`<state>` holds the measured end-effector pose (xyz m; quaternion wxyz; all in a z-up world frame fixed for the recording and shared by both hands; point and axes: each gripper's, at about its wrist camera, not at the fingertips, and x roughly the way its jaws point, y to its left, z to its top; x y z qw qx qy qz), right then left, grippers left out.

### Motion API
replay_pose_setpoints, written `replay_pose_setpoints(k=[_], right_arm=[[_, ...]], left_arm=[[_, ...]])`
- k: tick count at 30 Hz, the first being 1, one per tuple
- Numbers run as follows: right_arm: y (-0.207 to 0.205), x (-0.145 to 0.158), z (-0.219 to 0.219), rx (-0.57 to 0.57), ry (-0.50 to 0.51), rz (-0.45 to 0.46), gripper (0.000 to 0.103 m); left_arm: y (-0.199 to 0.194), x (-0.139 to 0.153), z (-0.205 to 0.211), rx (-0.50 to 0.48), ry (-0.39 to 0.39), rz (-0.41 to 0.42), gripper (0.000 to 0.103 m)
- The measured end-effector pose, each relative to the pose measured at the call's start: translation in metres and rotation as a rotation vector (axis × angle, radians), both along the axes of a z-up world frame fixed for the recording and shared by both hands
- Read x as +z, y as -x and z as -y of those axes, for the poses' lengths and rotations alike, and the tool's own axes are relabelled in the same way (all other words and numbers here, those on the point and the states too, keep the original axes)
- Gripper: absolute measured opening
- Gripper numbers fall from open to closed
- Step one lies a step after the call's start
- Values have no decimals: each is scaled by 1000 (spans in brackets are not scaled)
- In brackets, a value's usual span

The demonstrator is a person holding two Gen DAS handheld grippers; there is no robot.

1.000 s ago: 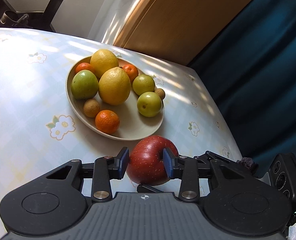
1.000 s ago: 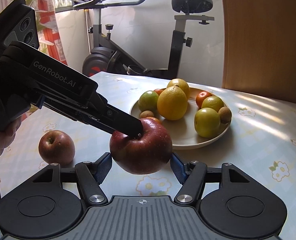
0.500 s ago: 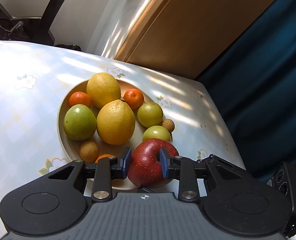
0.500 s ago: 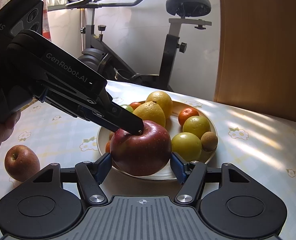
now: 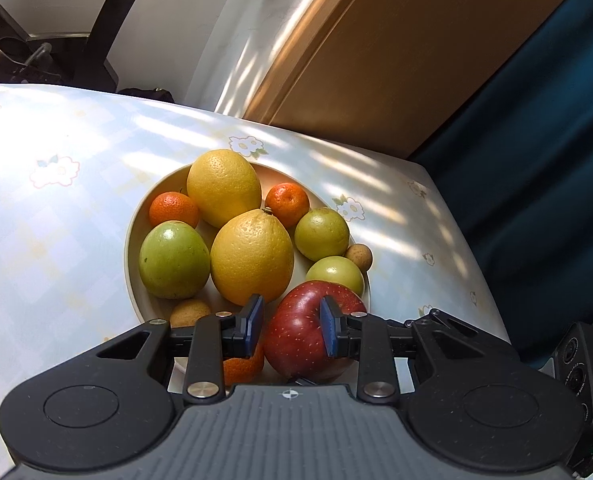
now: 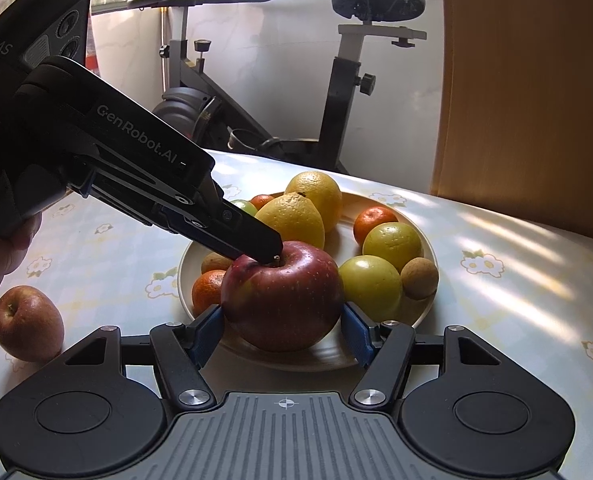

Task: Organize fruits
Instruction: 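Lower the red apple onto the plate and open both grippers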

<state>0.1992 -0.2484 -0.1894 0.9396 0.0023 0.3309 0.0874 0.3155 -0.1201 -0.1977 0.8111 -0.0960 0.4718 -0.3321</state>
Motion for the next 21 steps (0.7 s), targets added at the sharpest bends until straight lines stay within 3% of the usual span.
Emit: replay_pose_setpoints(k=[12, 21], right_arm=[[3, 1, -1, -53, -11, -46, 61], [25, 20, 0, -118, -63, -4, 61]], left_arm=[[9, 26, -29, 43, -26, 72, 32], [26, 53, -75, 59, -117, 172, 36]])
